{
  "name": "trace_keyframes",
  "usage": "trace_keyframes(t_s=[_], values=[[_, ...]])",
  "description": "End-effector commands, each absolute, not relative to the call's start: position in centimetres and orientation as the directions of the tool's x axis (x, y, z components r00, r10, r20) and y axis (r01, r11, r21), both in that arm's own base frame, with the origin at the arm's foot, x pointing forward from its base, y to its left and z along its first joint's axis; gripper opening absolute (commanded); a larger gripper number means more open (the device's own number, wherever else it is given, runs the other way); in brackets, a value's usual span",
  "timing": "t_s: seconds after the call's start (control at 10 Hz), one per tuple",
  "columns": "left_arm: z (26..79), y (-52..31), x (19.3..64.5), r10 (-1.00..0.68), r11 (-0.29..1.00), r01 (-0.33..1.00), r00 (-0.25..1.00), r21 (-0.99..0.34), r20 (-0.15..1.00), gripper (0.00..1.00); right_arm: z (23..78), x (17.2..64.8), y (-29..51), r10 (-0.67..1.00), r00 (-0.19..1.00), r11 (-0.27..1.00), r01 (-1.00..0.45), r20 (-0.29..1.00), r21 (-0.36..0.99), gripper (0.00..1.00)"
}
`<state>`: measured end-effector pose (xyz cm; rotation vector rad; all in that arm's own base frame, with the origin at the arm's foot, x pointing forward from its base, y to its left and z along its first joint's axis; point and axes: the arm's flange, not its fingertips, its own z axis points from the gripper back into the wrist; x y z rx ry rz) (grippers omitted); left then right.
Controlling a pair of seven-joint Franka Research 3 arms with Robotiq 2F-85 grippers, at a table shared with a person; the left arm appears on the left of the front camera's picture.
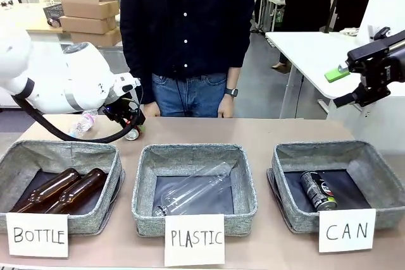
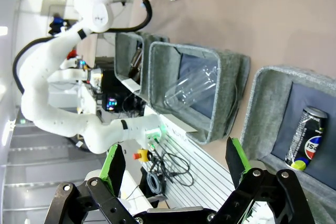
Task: Sort the can waste into the basket.
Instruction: Pick up the can waste from the table and place it in the right Fabric basket.
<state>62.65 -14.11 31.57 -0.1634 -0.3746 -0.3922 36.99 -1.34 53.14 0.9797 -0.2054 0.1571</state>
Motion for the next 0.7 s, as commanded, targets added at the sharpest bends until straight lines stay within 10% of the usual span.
trace_keyframes(t_s=[0.0, 0.1, 0.2, 0.3, 0.4, 0.5, 0.6], values=[[31.36, -13.97, 62.08, -0.340, 0.920, 0.389, 0.853, -0.048, 0.396, 0.76, 53.42, 36.86, -1.37, 0.042, 0.973, 0.556, -0.211, 0.226, 0.804, 1.00], [31.36, -13.92, 62.06, -0.338, 0.923, 0.383, 0.857, -0.043, 0.390, 0.40, 53.42, 36.86, -1.37, 0.042, 0.973, 0.556, -0.211, 0.226, 0.804, 1.00], [31.41, -13.84, 62.04, -0.336, 0.924, 0.379, 0.860, -0.040, 0.384, 0.56, 53.42, 36.86, -1.37, 0.042, 0.973, 0.556, -0.211, 0.226, 0.804, 1.00], [31.45, -13.78, 61.99, -0.334, 0.926, 0.375, 0.863, -0.037, 0.380, 0.20, 53.42, 36.86, -1.37, 0.042, 0.973, 0.556, -0.211, 0.226, 0.804, 1.00], [31.52, -13.75, 61.87, -0.332, 0.928, 0.372, 0.866, -0.036, 0.375, 0.36, 53.42, 36.86, -1.37, 0.042, 0.973, 0.556, -0.211, 0.226, 0.804, 1.00], [31.56, -13.71, 61.75, -0.332, 0.928, 0.370, 0.867, -0.033, 0.372, 0.00, 53.42, 36.86, -1.37, 0.042, 0.973, 0.556, -0.211, 0.226, 0.804, 1.00], [31.64, -13.67, 61.64, -0.331, 0.930, 0.367, 0.869, -0.033, 0.368, 0.16, 53.42, 36.86, -1.37, 0.042, 0.973, 0.556, -0.211, 0.226, 0.804, 1.00]])
